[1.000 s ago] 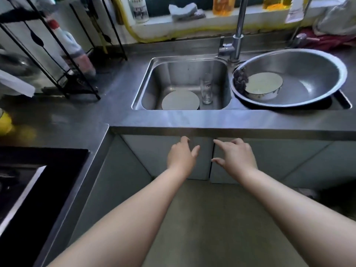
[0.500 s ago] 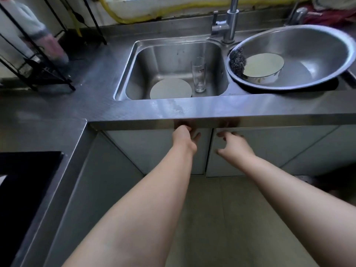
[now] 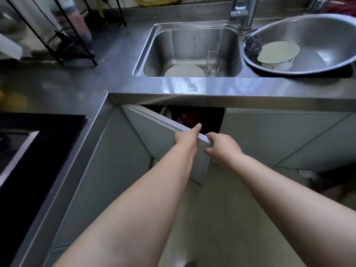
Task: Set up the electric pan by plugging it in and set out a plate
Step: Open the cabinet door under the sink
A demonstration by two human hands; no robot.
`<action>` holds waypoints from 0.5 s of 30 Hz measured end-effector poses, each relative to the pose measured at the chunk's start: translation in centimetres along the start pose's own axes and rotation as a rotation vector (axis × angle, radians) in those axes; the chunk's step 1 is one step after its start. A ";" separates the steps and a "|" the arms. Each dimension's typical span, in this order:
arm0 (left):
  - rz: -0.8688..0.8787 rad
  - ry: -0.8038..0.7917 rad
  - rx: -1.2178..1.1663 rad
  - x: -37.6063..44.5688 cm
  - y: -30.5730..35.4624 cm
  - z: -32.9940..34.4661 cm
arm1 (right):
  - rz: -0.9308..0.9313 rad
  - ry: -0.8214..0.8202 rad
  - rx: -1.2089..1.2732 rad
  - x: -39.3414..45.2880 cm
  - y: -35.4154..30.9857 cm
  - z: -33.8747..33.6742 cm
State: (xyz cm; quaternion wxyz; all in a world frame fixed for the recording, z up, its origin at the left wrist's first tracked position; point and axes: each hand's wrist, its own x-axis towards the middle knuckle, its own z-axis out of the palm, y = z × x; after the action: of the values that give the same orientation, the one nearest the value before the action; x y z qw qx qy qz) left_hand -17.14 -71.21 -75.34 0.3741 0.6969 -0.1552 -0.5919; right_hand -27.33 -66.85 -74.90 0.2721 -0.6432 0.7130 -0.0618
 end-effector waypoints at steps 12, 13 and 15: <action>0.260 0.375 1.076 -3.5 -2.0 -13.1 | -0.414 -0.332 -0.080 -7.7 -8.2 8.1; 0.280 0.390 1.151 -3.7 -2.0 -14.2 | -0.440 -0.382 -0.068 -7.8 -8.5 8.8; 0.327 0.425 1.324 -4.0 -2.3 -16.6 | -0.466 -0.435 -0.025 -8.2 -9.5 10.2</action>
State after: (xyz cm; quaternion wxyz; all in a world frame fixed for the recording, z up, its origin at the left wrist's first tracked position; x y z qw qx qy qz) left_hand -3.03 -61.38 -73.79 -0.0215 0.8457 -0.5082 -0.1613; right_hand -13.97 -57.99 -76.81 0.3888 -0.7906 0.4724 0.0252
